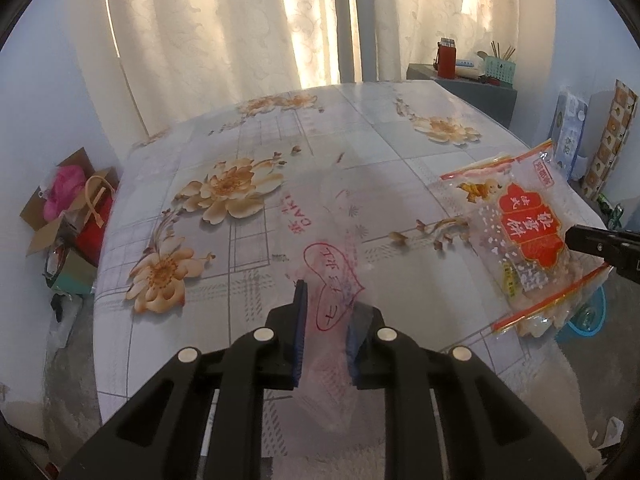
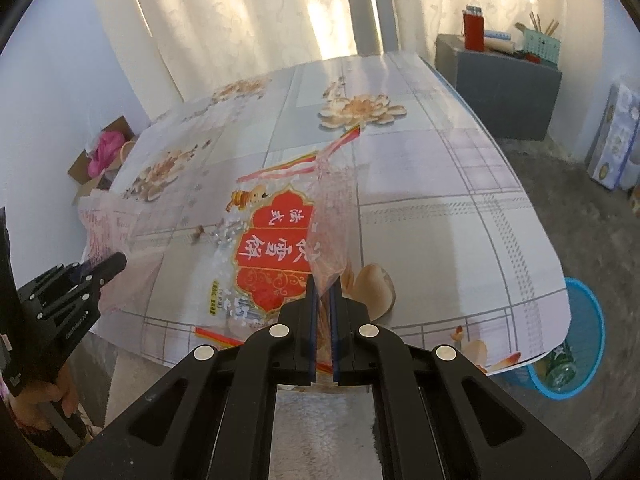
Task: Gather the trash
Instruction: 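Lift and carry both bags toward the blue wastebasket with both tools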
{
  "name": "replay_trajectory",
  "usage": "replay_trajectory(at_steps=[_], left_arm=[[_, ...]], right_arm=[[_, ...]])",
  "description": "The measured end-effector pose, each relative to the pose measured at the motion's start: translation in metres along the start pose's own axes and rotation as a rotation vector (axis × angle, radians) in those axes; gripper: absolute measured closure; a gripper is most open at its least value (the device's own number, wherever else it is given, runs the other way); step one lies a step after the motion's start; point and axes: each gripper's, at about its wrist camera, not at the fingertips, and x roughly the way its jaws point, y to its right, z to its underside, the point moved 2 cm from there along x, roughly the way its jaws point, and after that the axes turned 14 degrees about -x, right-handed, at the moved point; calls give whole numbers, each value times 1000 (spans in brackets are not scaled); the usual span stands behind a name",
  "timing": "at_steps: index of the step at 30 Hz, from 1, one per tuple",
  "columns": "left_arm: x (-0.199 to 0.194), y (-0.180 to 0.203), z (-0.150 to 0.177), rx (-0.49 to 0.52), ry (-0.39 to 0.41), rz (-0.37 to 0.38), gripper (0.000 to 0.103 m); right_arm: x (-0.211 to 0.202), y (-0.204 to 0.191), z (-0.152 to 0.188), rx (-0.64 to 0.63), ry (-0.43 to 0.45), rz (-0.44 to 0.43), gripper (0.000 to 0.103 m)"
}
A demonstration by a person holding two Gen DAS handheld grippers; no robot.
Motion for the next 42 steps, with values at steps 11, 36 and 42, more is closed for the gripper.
replay_trajectory(at_steps=[11,36,42], left_arm=[[-11,2,2,-1,28,-12,88],[-64,14,-18,9,162,-1,90],[-78,37,-28,54,198,37,90]], right_arm=[[-13,4,2,19,33,9,100],[-54,26,10,82,134,10,100],[-72,54,25,144,171,33,100]])
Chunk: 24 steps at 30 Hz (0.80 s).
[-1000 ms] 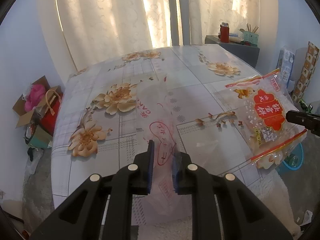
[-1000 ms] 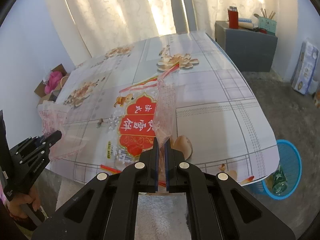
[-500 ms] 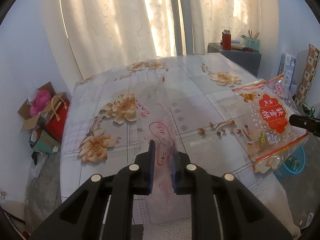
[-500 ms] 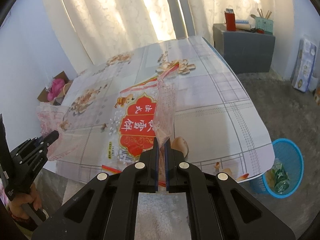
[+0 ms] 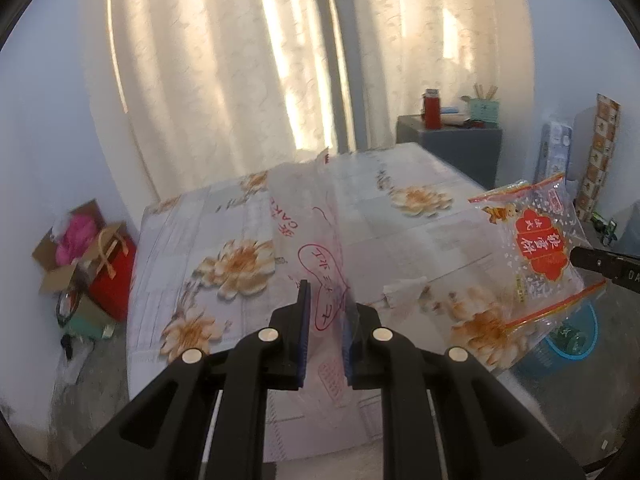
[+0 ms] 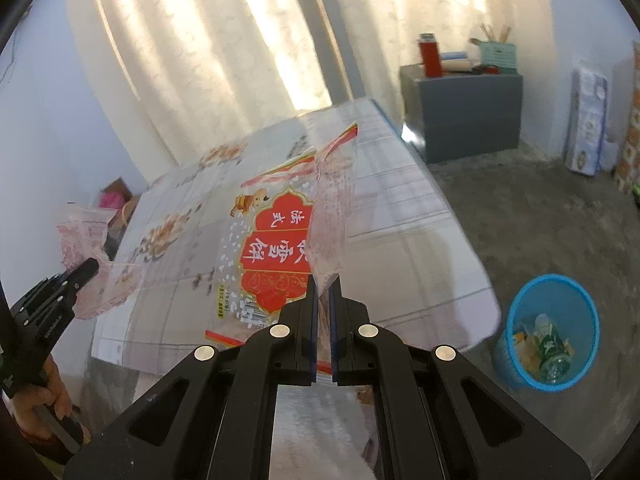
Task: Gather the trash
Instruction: 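Lift and carry both bags toward the blue wastebasket with both tools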
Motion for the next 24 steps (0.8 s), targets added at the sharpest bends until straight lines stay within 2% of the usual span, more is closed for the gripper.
replay_trajectory(at_steps=[6,12,15,19,24], left_arm=[[-7,47,-16,73,22,95,90],[-5,105,-29,156,23,229,90],[-3,147,-35,204,4,323,90],[-3,198,-35,271,-16,409,90],[8,275,-24,344,-109,531,90]], right_arm=[[-25,47,11,88,42,75,100],[-69,114,35,217,100,231,100],[-84,147,53,288,110,300,100],[-98,187,84,383,104,368,100],[-100,229,120,481,80,422,100]])
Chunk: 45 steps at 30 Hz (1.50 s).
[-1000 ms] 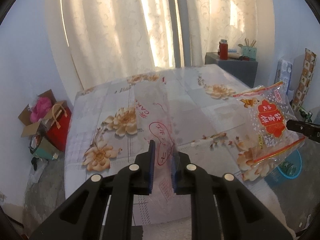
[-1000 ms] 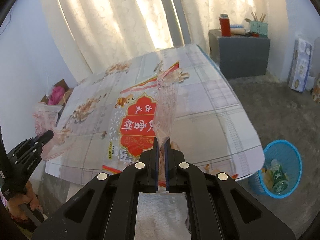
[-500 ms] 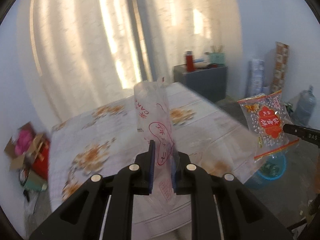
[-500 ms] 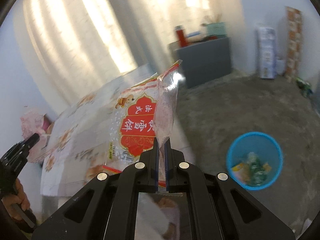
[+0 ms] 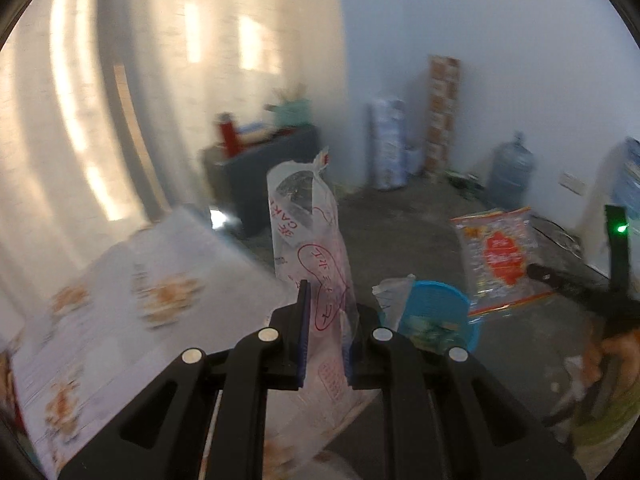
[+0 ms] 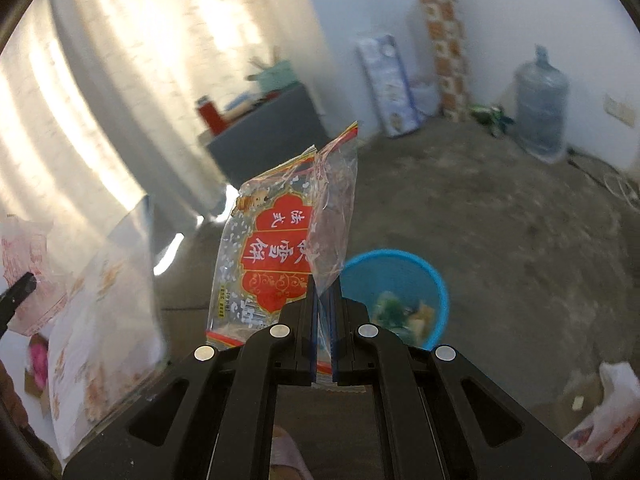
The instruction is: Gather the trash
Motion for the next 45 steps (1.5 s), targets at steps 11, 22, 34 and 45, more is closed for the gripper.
replay_trajectory(at_steps=[11,22,34,45], left_arm=[[187,124,32,52,-385,128,90],[357,144,90,-49,-699,36,88],[388,124,93,-196,-727,32,35],[300,114,54,-246,-599,184,30]], right_arm=[[67,64,30,41,-146,126,100],[151,78,55,-27,-334,179,100],[207,67,66,-99,-405,136,98],[216,52,61,-140,-407,75,58]])
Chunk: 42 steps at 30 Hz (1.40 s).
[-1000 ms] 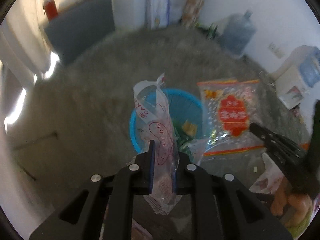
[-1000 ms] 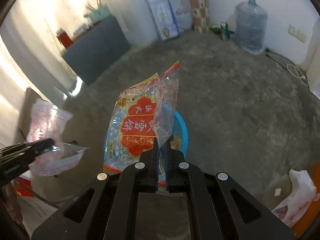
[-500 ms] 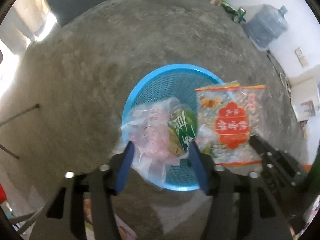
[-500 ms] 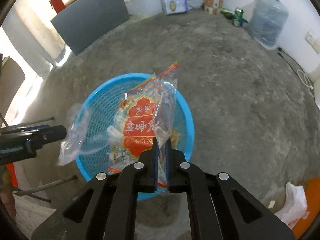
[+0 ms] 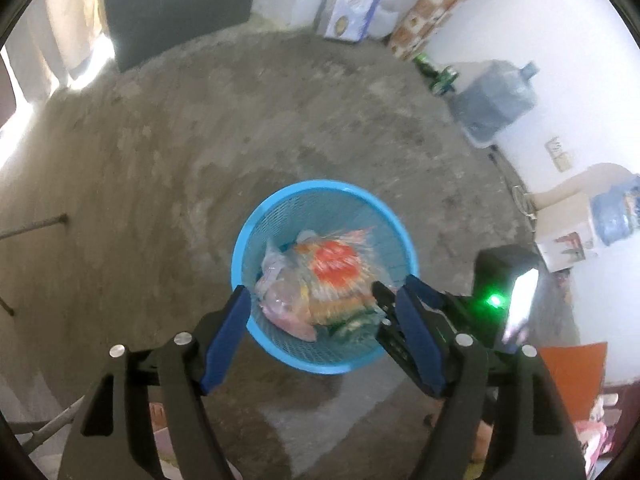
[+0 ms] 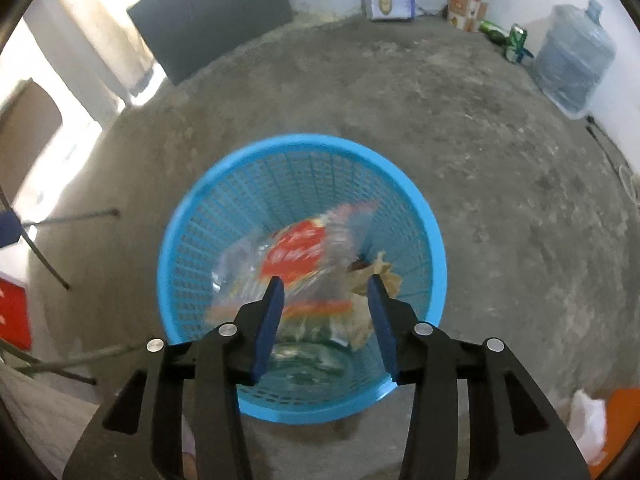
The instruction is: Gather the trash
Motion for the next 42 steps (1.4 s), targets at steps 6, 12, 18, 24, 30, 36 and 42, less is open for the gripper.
replay_trajectory(at_steps=[6,12,18,24,30,36,42], left_arm=[[-68,0,24,22,111,82,29],[-138,-13,74,59,236,138,29],[-200,-34,130,141,340,115,23],[-263,-57,175,199,513,20,8],[-300,-96,213,122,622,-106,6],[-319,-132,235,-18,681,-166,6],[-332,-148,249,-112,710,-311,6]], right_arm=[[-46,10,7,111,110,-58,54],[-101,16,31,198,199,-118,54],[-146,-3,57,219,223,-168,49],[-205,-64,56,6,283,-120,23],[-272,-133,52,-152,459,-1,8],[-310,-174,68,-143,576,96,8],[-328,-204,92,-137,615,99,8]])
